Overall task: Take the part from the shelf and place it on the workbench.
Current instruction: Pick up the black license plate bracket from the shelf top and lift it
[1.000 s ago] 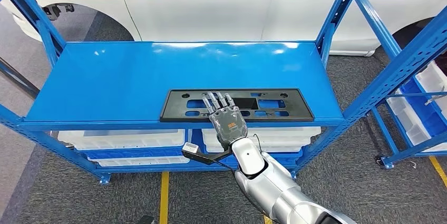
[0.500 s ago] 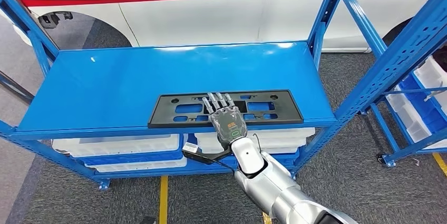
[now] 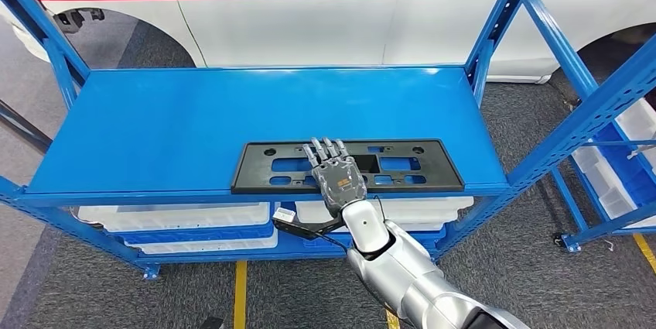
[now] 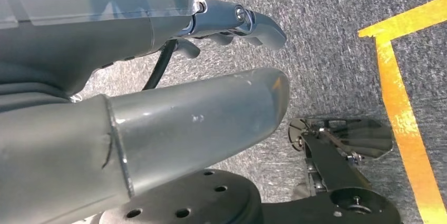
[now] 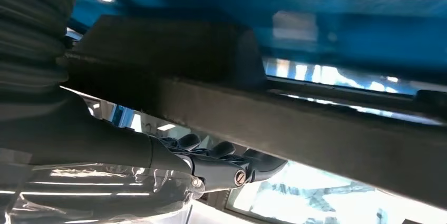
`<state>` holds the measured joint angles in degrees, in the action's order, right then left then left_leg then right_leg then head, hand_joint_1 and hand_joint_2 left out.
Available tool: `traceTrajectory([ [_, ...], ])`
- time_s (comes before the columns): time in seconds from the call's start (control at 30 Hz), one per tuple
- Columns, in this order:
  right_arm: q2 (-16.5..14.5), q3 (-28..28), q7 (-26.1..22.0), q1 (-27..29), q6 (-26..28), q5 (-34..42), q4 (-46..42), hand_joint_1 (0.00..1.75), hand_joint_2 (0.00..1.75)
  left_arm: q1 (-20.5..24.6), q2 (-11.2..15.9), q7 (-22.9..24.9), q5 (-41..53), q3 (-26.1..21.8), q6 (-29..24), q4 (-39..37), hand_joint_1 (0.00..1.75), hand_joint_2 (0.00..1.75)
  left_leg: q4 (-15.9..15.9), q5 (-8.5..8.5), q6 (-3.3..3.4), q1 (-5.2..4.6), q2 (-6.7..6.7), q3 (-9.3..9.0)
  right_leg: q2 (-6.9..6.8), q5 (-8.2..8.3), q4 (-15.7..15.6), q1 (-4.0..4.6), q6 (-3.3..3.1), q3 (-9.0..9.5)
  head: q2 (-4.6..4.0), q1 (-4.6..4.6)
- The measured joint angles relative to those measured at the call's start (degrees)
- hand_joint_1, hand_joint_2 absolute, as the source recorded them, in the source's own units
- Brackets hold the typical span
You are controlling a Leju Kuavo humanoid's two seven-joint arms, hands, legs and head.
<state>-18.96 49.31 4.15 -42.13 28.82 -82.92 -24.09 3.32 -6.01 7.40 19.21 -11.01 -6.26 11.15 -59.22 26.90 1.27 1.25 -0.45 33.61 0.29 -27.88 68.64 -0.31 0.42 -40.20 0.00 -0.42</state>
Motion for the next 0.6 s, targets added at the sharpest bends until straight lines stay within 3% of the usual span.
traceTrajectory([
  [0.03, 0.02, 0.00, 0.00, -0.06, -0.05, 0.00, 0.03, 0.00, 1.75, 0.01, -0.02, -0.01, 0.00, -0.07, 0.01, 0.00, 0.00, 0.00, 0.01, 0.23, -0.19, -0.08, -0.03, -0.27, 0.02, 1.74, -3.58, 0.18, -0.30, 1.60, 0.00, -0.01],
  [0.1, 0.02, 0.00, 0.00, -0.15, -0.15, 0.01, 0.08, 0.00, 1.75, 0.08, -0.04, -0.04, -0.01, -0.16, 0.03, 0.00, 0.00, 0.00, 0.09, 0.53, -0.68, -0.18, -0.04, -0.50, 0.06, 2.82, -8.14, 0.55, -0.79, 3.69, 0.00, -0.02],
  [0.17, 0.01, 0.00, 0.01, -0.16, -0.25, 0.01, 0.11, 0.00, 1.75, 0.17, -0.05, -0.05, -0.03, -0.25, 0.04, 0.00, 0.00, 0.00, 0.34, 0.55, -1.20, -0.20, -0.04, -0.55, 0.08, 2.32, -8.80, 0.75, -1.04, 4.04, 0.00, -0.04],
  [0.27, -0.08, 0.00, 0.15, -0.19, -0.50, 0.01, 0.13, 0.00, 1.75, 0.21, -0.03, -0.07, -0.04, -0.39, 0.03, 0.00, 0.00, 0.00, -0.21, 1.30, -1.83, -0.25, 0.06, -0.54, 0.01, 2.42, -9.65, 0.32, -1.54, 4.73, 0.00, -0.10],
  [0.33, -0.15, 0.00, 0.33, -0.17, -0.85, 0.01, 0.17, 0.00, 1.75, 0.18, -0.01, -0.08, -0.04, -0.50, 0.00, 0.00, 0.00, 0.00, -4.61, 3.68, -2.01, -0.18, 0.12, 1.53, -0.24, 2.41, -10.15, 0.08, -2.08, 5.35, 0.00, -0.17],
  [0.4, -0.16, 0.00, 0.44, -0.11, -1.10, 0.00, 0.20, 0.01, 1.75, 0.10, -0.02, -0.10, -0.04, -0.56, -0.01, 0.00, 0.00, 0.00, -11.96, 6.46, -2.21, -0.16, 0.12, 5.48, -0.44, 2.19, -10.07, 0.15, -2.45, 5.47, 0.00, -0.20],
  [0.43, -0.16, 0.00, 0.48, -0.06, -1.19, 0.00, 0.20, 0.35, 1.75, 0.01, -0.02, -0.17, -0.04, -0.57, -0.01, 0.00, 0.00, 0.00, -14.64, 6.96, -2.33, -0.12, 0.12, 7.11, -0.46, 2.07, -9.96, 0.17, -2.51, 5.50, 0.00, -0.19],
  [0.47, -0.16, 0.00, 0.55, -0.04, -1.32, 0.00, 0.20, 0.77, 1.75, -0.07, -0.02, -0.34, -0.03, -0.58, 0.01, 0.00, 0.00, 0.00, -15.10, 6.25, -2.44, -0.08, 0.13, 7.67, -0.42, 1.94, -9.84, 0.16, -2.49, 5.57, 0.00, -0.19],
  [0.53, -0.17, 0.00, 0.72, 0.00, -1.89, 0.01, 0.20, 1.64, 1.75, -0.12, 0.03, -0.83, -0.01, -0.63, 0.14, 0.00, 0.00, 0.00, -9.92, 2.25, -2.58, 0.07, 0.16, 5.67, -0.27, 1.53, -9.41, 0.05, -2.22, 5.82, 0.00, -0.19],
  [0.6, -0.18, 0.00, 0.84, 0.04, -2.72, 0.08, 0.20, 1.75, 1.75, -0.02, 0.08, -1.25, 0.00, -0.70, 0.46, 0.00, 0.00, 0.00, -3.22, -0.45, -2.42, 0.09, 0.15, 2.51, -0.03, 1.02, -8.82, 0.15, -1.72, 5.91, 0.00, -0.16],
])
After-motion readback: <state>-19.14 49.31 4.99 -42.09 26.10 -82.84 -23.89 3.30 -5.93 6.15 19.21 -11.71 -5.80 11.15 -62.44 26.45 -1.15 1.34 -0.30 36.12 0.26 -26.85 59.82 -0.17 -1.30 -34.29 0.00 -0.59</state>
